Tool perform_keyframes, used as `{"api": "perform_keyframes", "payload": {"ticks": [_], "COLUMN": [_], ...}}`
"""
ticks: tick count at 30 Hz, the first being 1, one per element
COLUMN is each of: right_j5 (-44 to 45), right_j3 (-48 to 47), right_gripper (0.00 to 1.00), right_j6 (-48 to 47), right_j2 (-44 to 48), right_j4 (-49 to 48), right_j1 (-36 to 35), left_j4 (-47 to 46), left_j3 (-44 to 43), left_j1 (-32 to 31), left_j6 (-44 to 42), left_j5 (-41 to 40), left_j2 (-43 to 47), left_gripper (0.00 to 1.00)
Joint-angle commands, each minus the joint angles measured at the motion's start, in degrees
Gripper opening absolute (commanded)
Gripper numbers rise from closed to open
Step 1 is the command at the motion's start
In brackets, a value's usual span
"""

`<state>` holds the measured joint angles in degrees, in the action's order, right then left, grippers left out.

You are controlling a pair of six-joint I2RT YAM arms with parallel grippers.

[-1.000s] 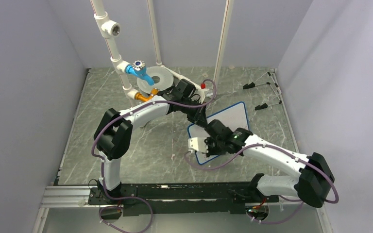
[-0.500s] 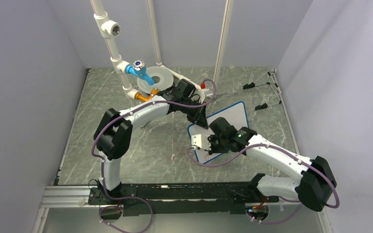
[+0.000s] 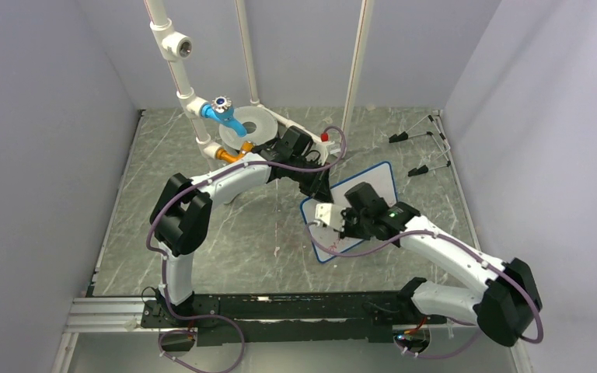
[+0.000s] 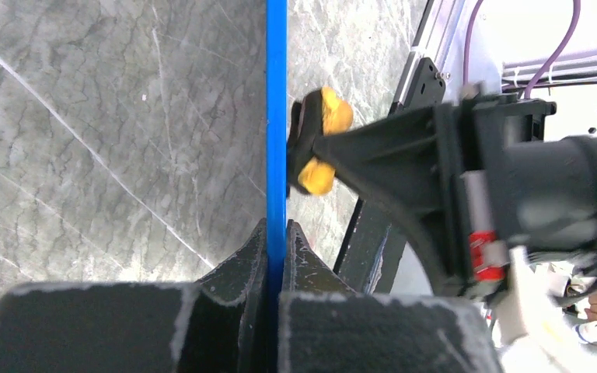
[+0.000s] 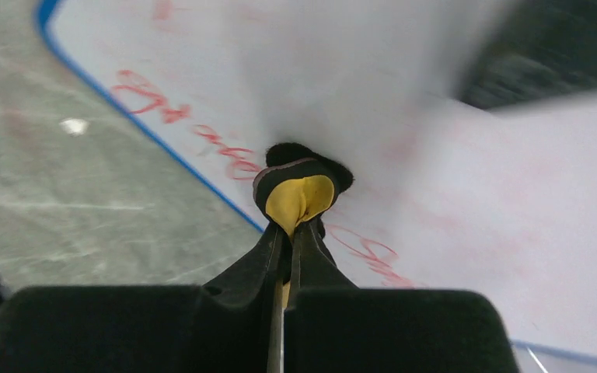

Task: Erase the whiteboard
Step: Erase the whiteboard at the center of the board.

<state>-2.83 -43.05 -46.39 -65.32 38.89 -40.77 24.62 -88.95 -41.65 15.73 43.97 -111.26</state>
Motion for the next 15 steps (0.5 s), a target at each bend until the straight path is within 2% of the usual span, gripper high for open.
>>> {"api": "perform_keyframes", "payload": {"ticks": [1, 5, 7, 11, 15], "right_j5": [6.9, 3.3, -1.6, -4.5, -6.8], "right_j3": [-2.2, -1.8, -1.5, 1.1, 1.6], "right_gripper": [0.0, 0.0, 0.0, 0.0, 0.0], "right_j6": [4.2, 1.4, -0.8, -4.5, -6.1], "right_j2": [5.6, 3.5, 1.9, 1.4, 0.1], "right_j4": [-11.9, -7.6, -3.8, 0.6, 3.5], "right_j1": [3.9, 4.1, 3.2, -2.1, -4.6], "left_j4": [1.7, 1.5, 1.4, 1.4, 1.5], "left_j3": [-0.4, -0.2, 0.0, 0.3, 0.2], "left_j1": [-0.8, -0.8, -0.8, -0.9, -0.7], "left_j6": [1.2, 1.2, 1.2, 1.2, 1.1], "left_j5": [5.5, 5.5, 5.5, 5.4, 5.5], "left_j2": [1.8, 2.1, 2.3, 2.5, 2.5], "left_gripper": [0.0, 0.0, 0.0, 0.0, 0.0]}}
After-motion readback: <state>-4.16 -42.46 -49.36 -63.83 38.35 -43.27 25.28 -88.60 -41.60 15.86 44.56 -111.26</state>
